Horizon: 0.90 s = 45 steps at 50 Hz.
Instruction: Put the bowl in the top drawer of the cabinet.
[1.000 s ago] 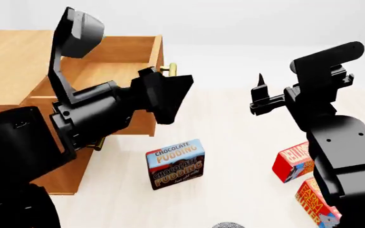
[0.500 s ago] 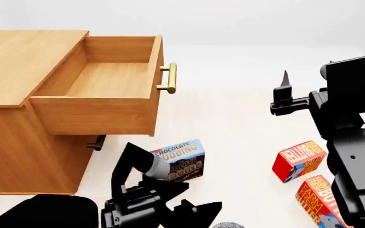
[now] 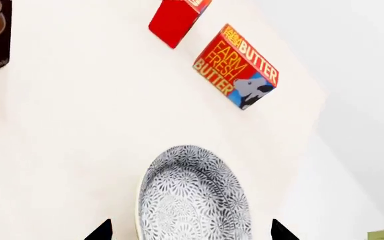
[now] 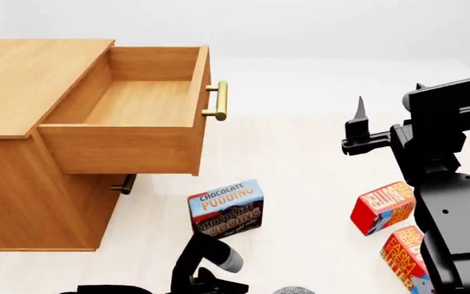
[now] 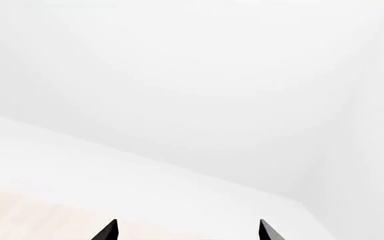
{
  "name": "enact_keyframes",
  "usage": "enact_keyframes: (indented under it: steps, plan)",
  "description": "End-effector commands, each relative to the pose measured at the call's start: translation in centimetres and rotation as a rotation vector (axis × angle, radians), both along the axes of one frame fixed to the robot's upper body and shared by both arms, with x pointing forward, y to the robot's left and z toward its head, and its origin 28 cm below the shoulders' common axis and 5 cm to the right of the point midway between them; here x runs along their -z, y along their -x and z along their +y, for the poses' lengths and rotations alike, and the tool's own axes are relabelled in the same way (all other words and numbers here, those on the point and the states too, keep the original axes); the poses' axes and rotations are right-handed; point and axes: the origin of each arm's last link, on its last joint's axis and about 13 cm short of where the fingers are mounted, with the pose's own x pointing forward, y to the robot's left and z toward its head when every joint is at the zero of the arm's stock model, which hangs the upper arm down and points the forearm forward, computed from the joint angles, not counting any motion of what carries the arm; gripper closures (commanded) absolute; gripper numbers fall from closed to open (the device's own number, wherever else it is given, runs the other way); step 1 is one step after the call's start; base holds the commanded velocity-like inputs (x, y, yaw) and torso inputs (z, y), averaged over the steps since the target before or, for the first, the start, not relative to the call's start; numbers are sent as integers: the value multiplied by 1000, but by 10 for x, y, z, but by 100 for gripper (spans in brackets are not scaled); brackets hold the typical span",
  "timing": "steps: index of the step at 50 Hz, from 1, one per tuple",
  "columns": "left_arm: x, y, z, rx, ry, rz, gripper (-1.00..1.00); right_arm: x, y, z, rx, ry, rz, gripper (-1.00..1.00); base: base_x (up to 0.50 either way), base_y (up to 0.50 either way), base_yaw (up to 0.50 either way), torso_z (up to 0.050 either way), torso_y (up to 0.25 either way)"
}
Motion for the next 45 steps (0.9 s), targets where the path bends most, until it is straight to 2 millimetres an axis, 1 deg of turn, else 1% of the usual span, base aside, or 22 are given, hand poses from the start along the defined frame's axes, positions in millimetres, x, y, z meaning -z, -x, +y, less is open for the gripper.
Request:
enact_keyframes:
  steps: [1, 11, 21, 31, 36, 45]
  plan:
    - [19, -3, -3, -25, -63, -4, -100, 4, 0, 2, -17, 7, 10, -100, 0, 0, 0, 0, 0]
    - [34, -11, -10, -26, -85, 41, -100, 4, 1, 3, -25, 11, 12, -100, 0, 0, 0, 0, 0]
    - [52, -10, -23, 18, -142, 74, -100, 6, 0, 5, -36, 12, 14, -100, 0, 0, 0, 0, 0]
    - [66, -12, -32, 42, -171, 125, -100, 7, 1, 6, -41, 9, 13, -100, 0, 0, 0, 0, 0]
    - [71, -14, -38, 51, -188, 134, -100, 7, 2, 5, -42, 9, 14, -100, 0, -1, -1, 0, 0]
    - [73, -17, -46, 61, -211, 130, -100, 9, 3, 5, -50, 7, 17, -100, 5, -6, -8, 0, 0]
